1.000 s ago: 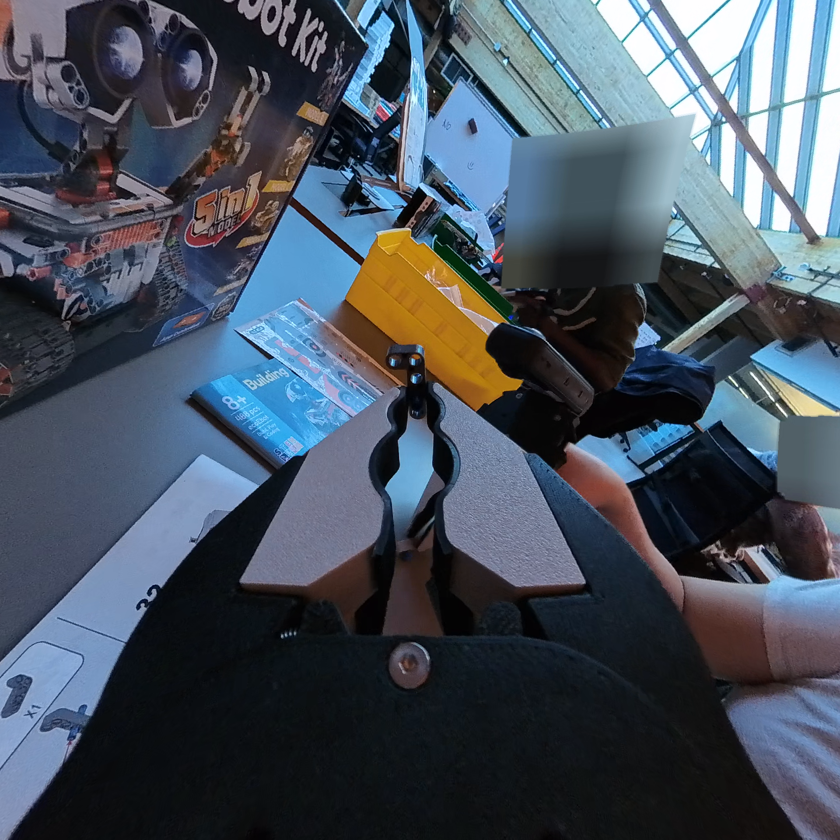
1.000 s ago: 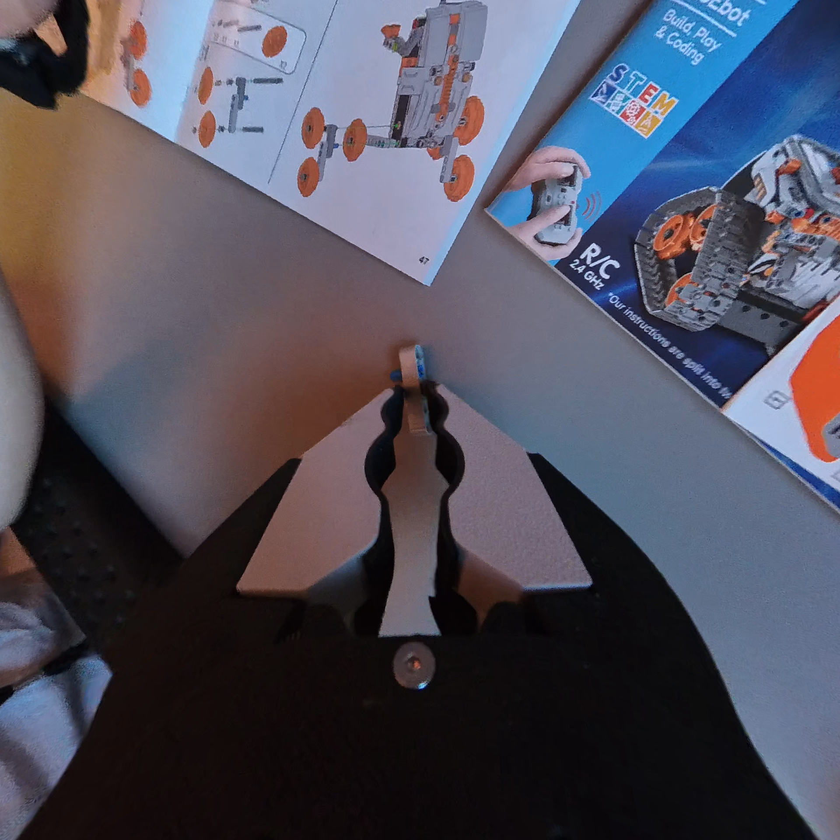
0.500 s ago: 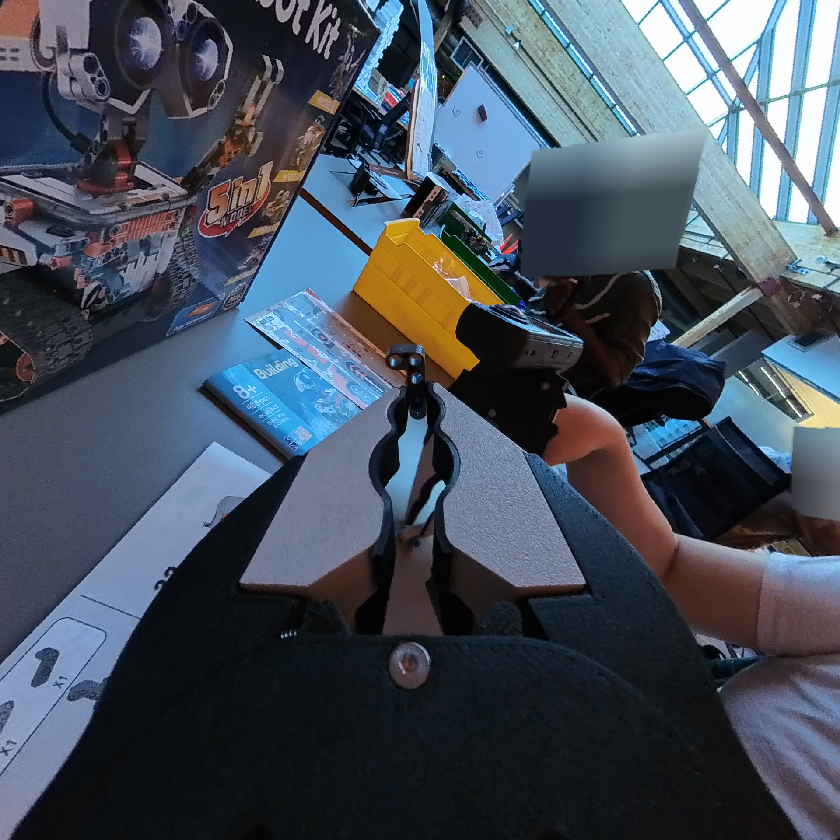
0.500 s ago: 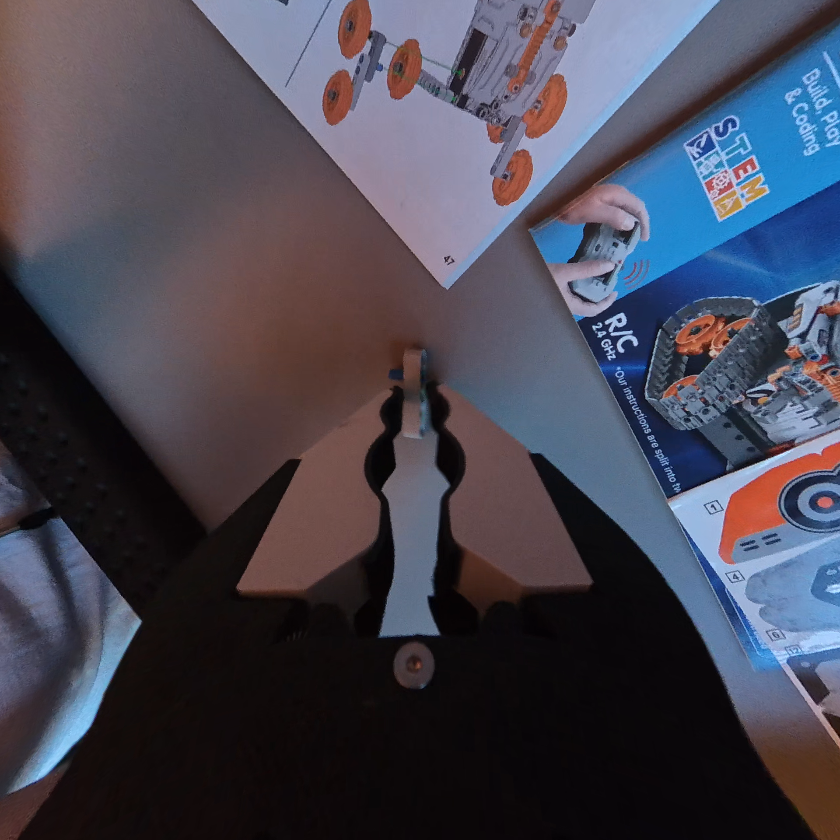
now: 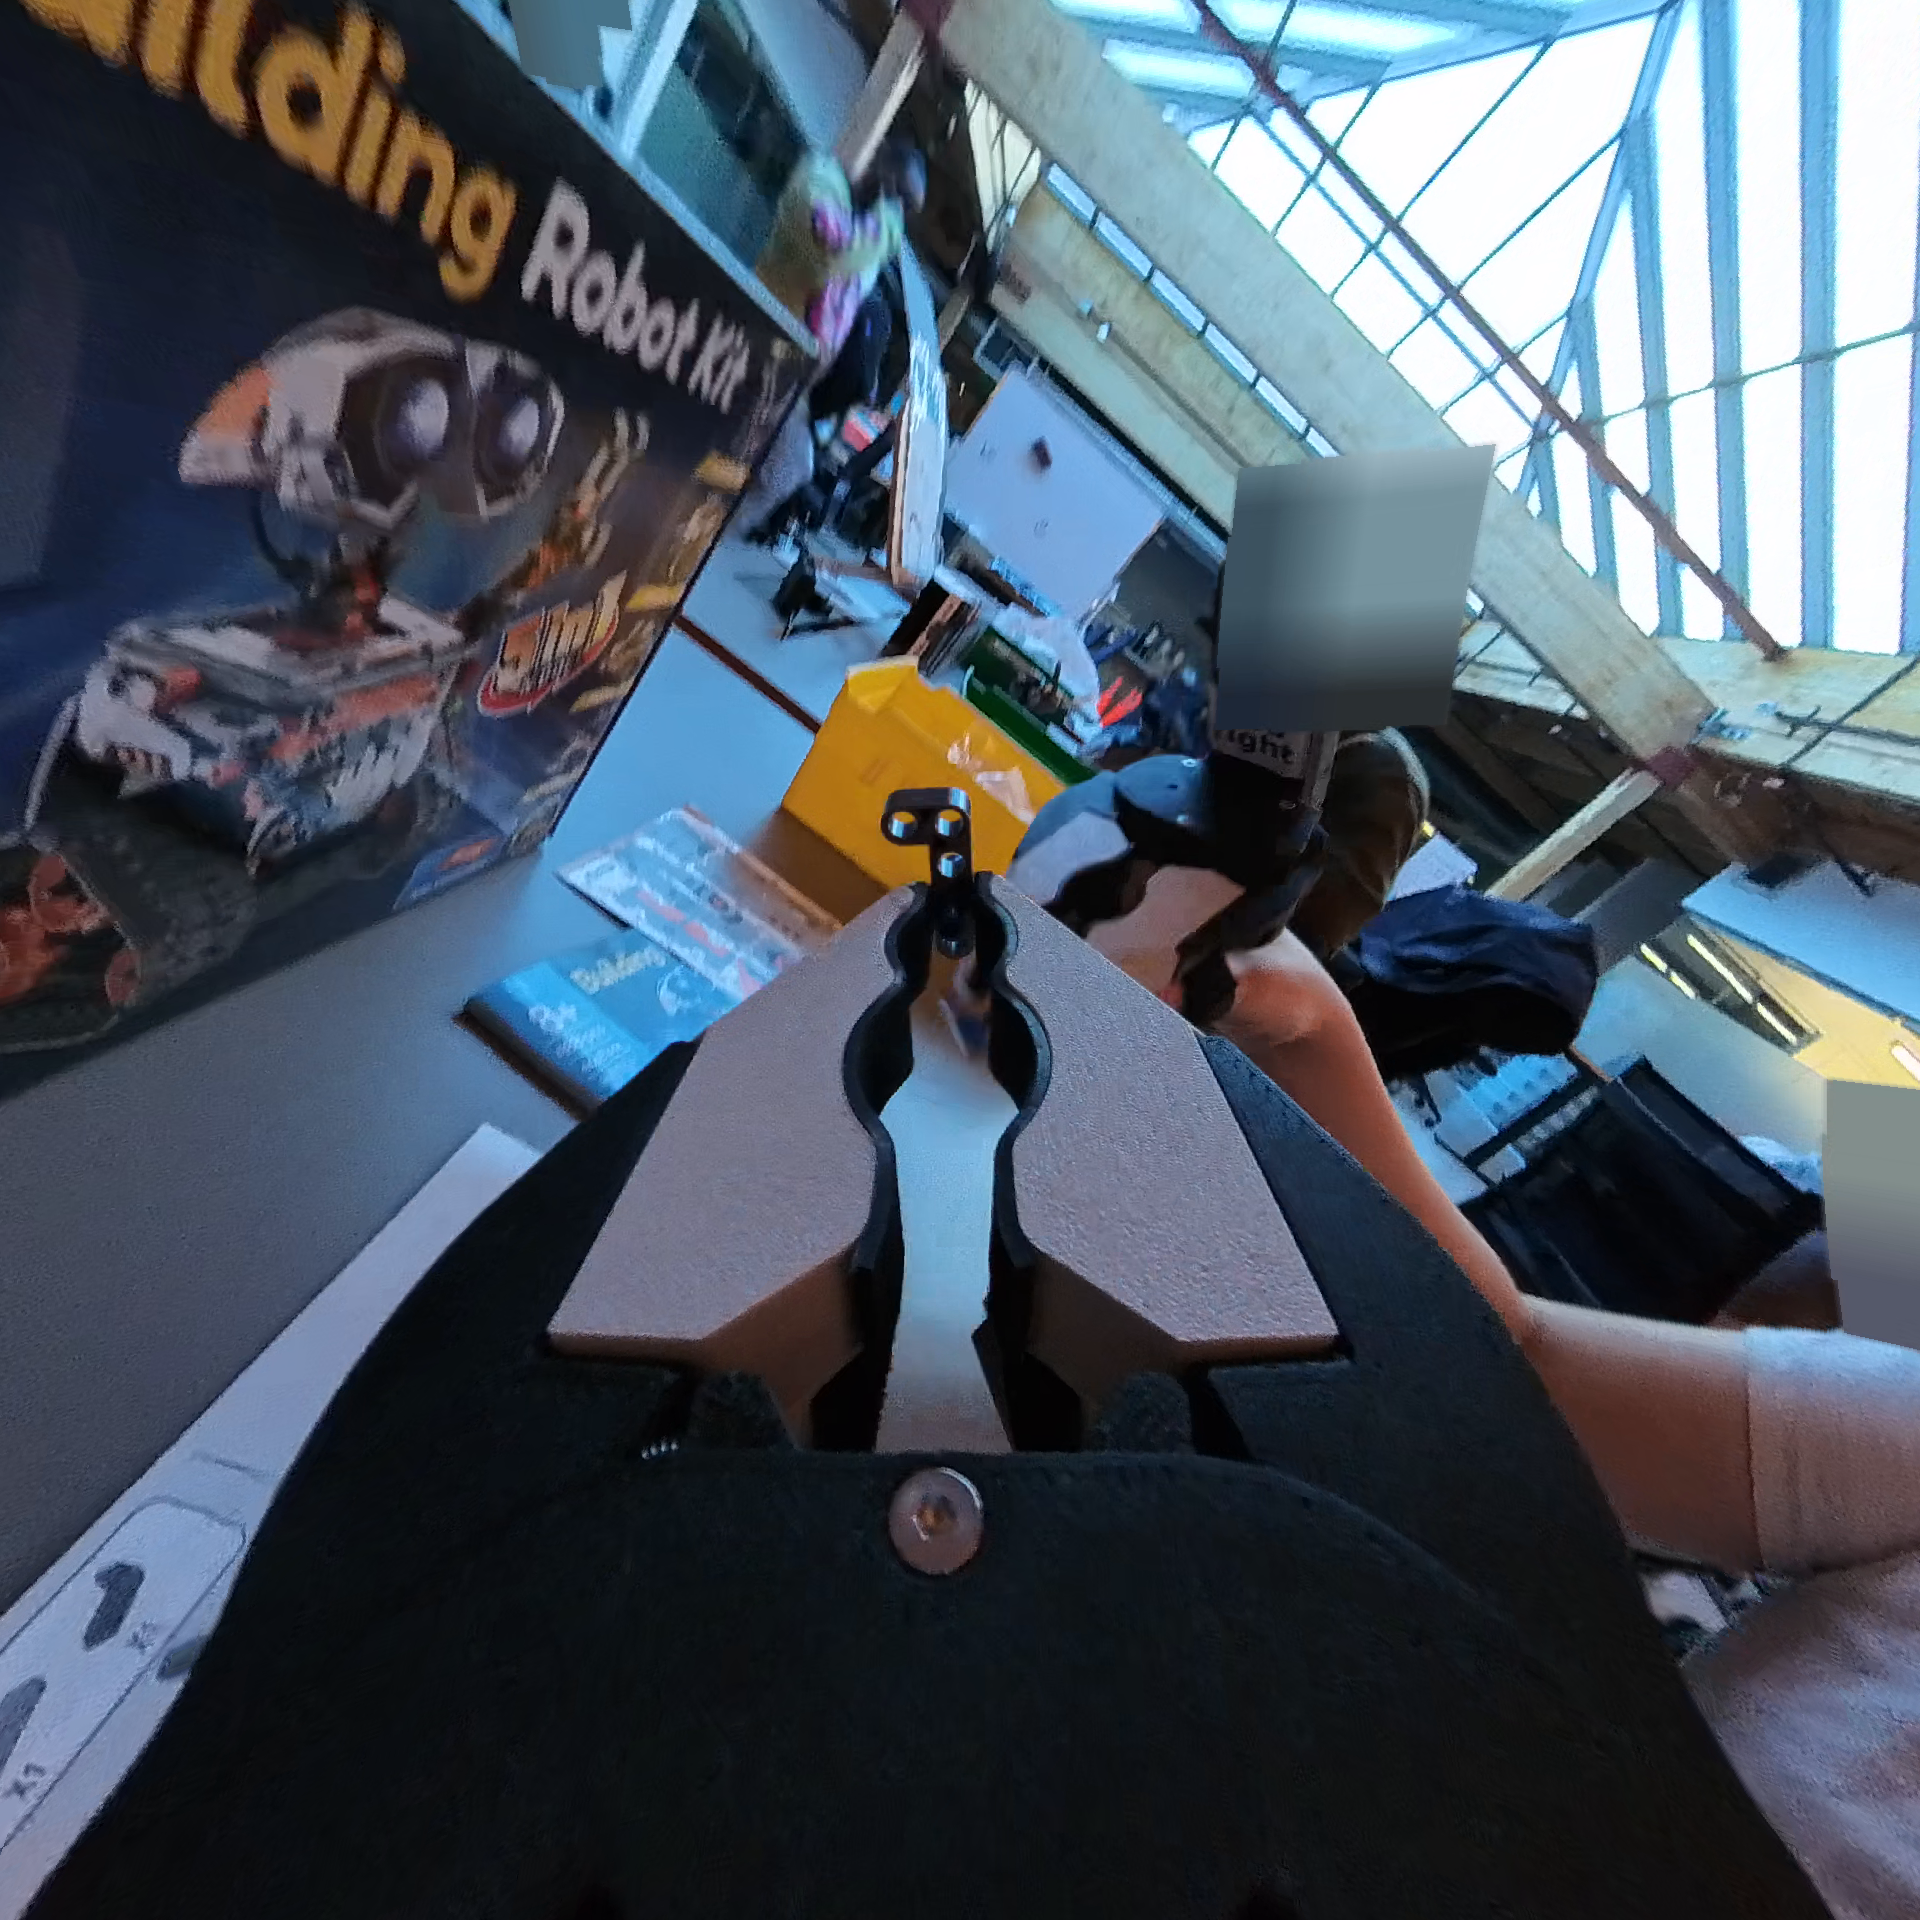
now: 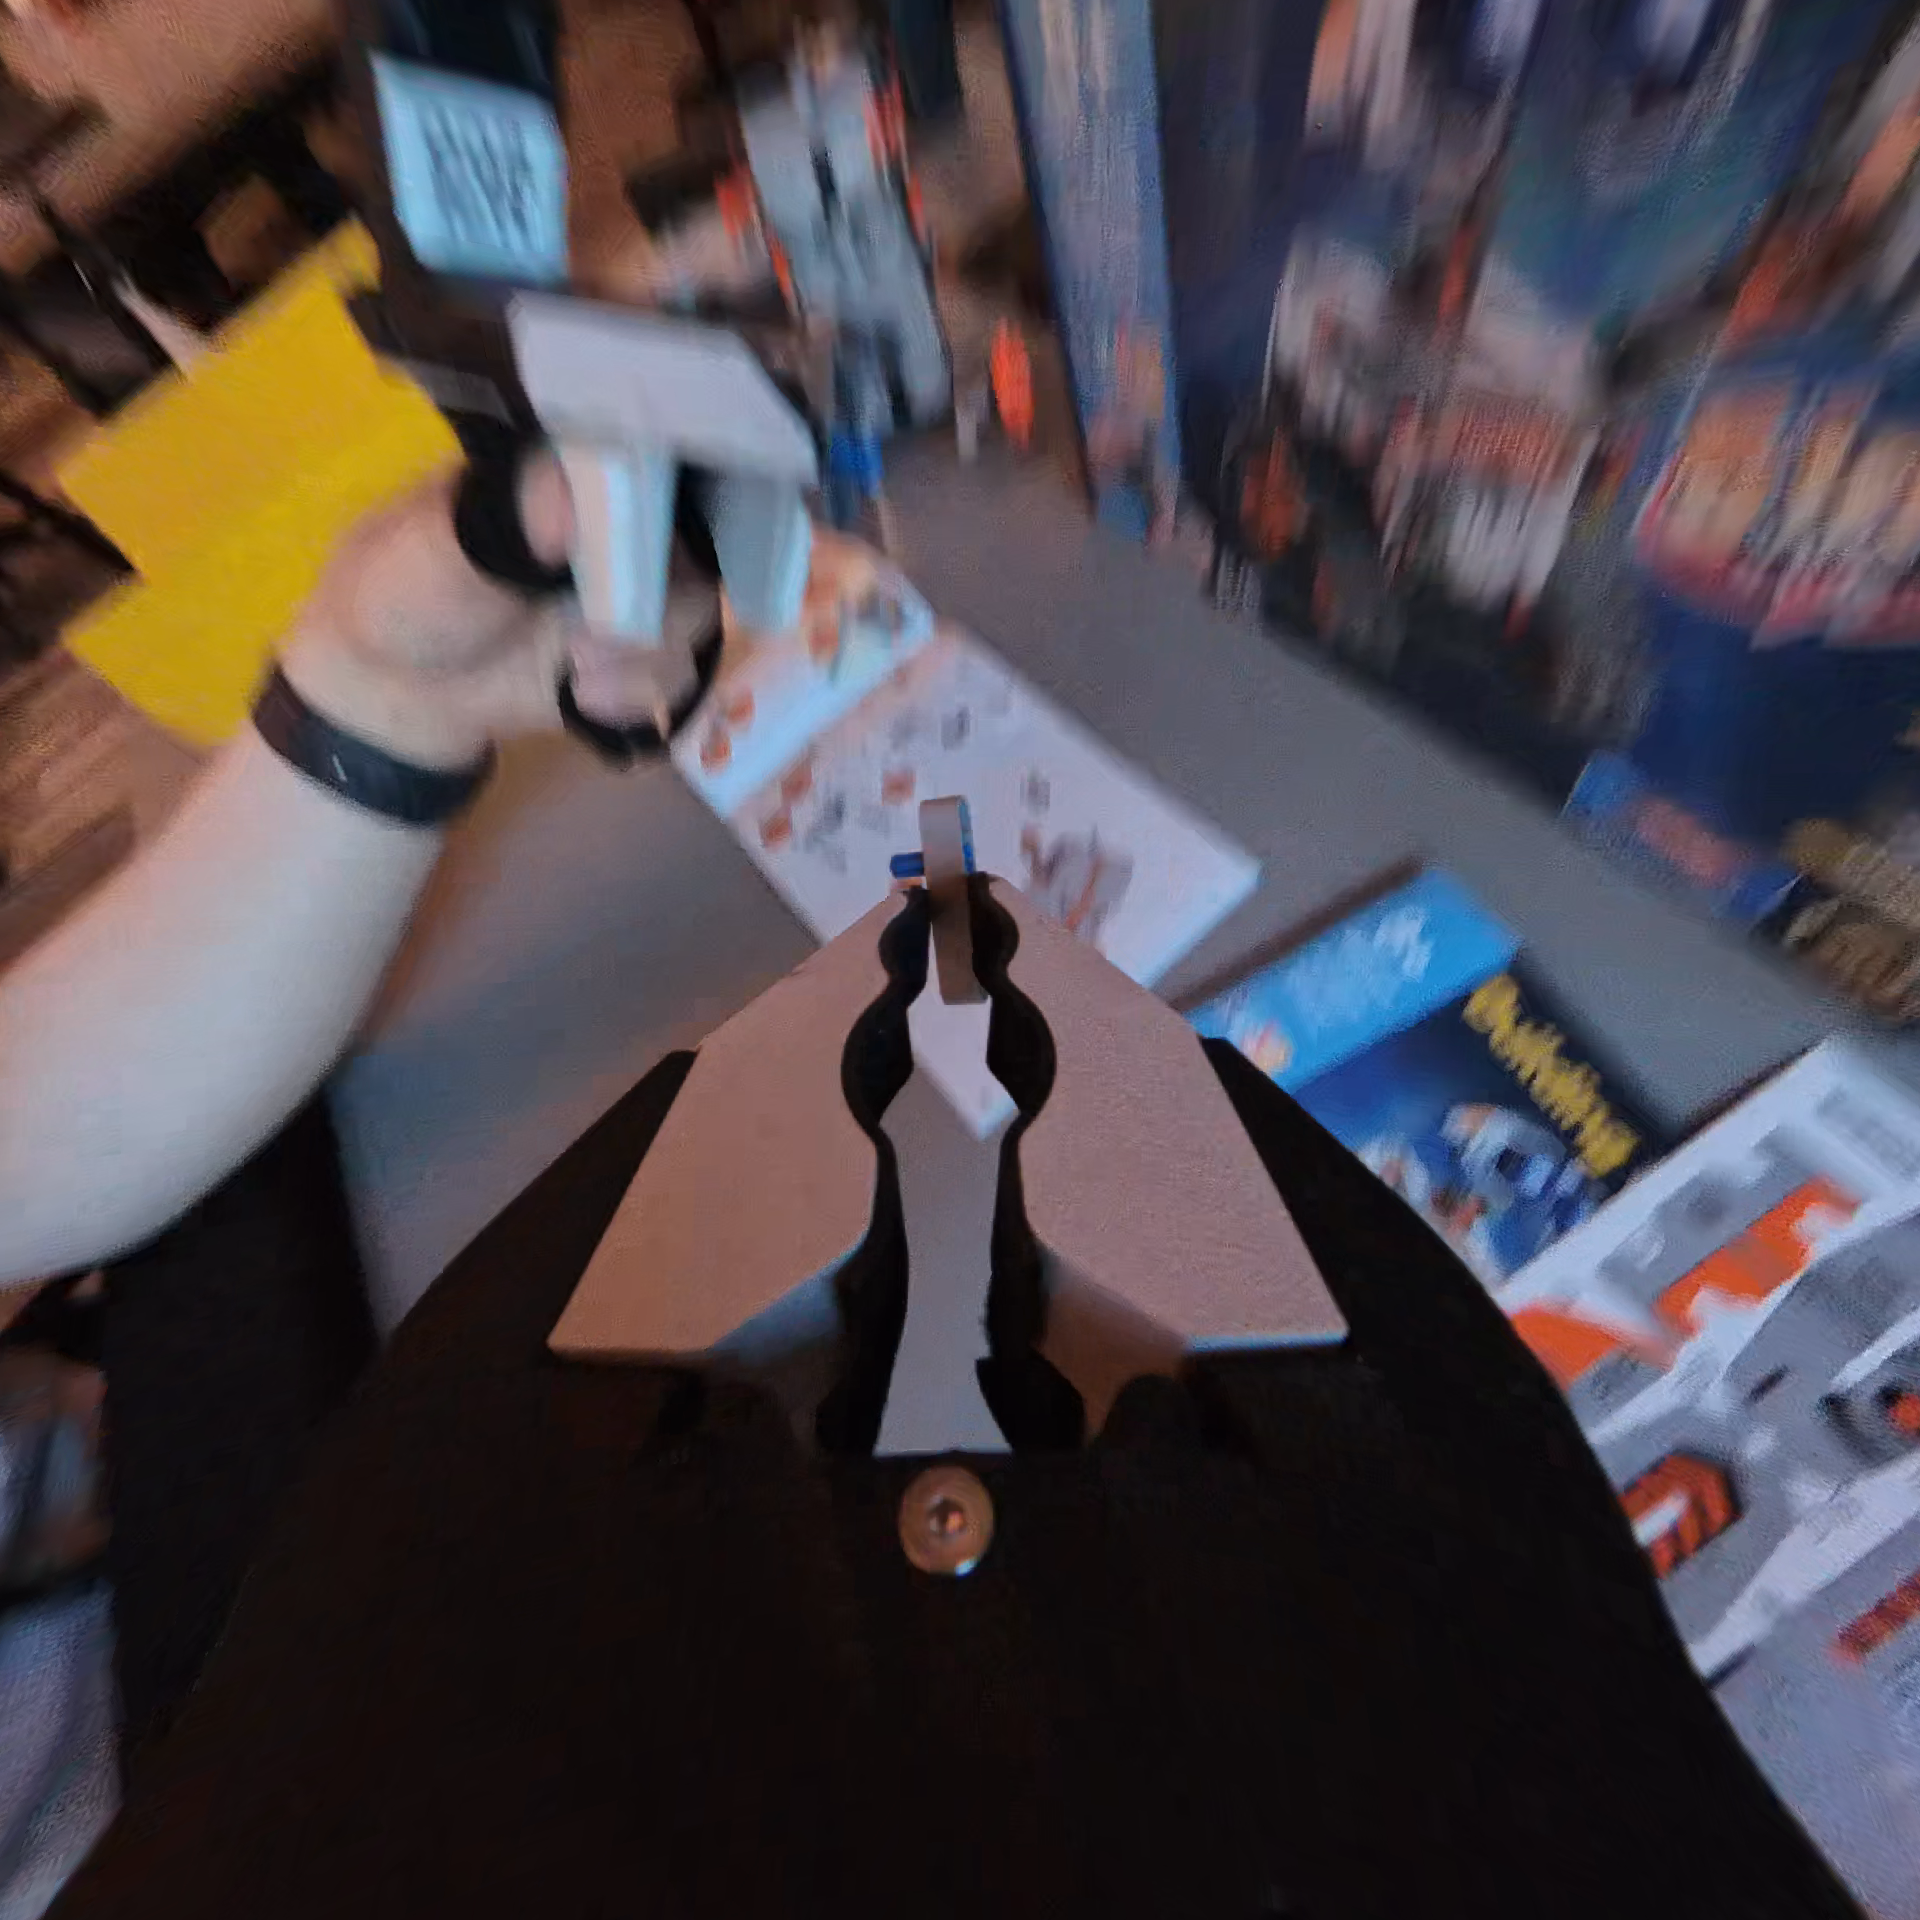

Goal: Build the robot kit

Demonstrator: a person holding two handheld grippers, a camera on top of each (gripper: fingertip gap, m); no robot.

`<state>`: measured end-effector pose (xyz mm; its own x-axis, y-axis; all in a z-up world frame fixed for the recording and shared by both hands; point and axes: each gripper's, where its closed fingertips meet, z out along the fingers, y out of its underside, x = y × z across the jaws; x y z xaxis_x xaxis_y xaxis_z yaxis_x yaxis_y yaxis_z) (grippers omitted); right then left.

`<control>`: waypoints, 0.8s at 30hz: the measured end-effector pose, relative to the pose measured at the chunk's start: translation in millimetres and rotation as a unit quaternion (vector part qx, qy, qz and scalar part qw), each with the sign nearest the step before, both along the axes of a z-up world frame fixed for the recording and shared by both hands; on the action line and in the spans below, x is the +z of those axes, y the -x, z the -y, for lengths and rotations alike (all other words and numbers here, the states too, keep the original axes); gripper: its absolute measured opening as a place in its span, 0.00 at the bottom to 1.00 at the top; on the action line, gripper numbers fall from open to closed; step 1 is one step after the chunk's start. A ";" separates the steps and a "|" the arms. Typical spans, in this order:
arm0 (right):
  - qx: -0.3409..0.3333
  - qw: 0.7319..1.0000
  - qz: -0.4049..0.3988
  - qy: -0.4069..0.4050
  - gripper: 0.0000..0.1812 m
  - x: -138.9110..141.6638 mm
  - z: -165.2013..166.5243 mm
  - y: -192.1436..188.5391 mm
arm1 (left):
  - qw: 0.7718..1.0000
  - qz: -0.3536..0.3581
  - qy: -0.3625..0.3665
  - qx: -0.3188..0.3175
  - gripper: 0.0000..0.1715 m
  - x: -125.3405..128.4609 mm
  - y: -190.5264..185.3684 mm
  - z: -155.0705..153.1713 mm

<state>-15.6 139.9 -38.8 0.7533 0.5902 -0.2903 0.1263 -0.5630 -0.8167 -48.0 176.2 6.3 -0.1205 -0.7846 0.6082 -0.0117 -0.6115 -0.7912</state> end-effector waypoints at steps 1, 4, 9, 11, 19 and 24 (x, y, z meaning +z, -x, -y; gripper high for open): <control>-0.008 0.999 -0.006 -0.042 0.03 20.7 -11.0 2.4 | 1.000 0.019 -0.002 0.008 0.02 8.0 2.9 -2.1; -0.044 0.991 0.010 -0.126 0.04 58.6 -39.9 11.8 | 0.996 0.085 0.002 0.037 0.02 35.1 15.7 -9.0; -0.072 0.974 -0.005 -0.212 0.04 83.1 -57.8 31.7 | 0.987 0.136 -0.018 0.087 0.03 57.1 33.0 -17.0; -0.076 0.974 -0.012 -0.214 0.04 80.9 -59.2 32.6 | 0.985 0.122 -0.041 0.112 0.02 54.4 32.2 -21.0; -0.094 0.972 -0.054 -0.208 0.04 73.4 -63.1 30.6 | 0.977 0.117 -0.061 0.167 0.03 49.5 28.6 -32.3; -0.124 0.965 -0.046 -0.226 0.04 75.4 -66.1 20.5 | 0.974 0.110 -0.061 0.188 0.03 45.2 25.2 -37.1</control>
<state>-36.1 205.9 36.6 0.8705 0.4779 -0.1179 -0.0516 -0.1495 -0.9874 -73.2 213.2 51.5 0.0722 -0.8628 0.5003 0.3719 -0.4422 -0.8162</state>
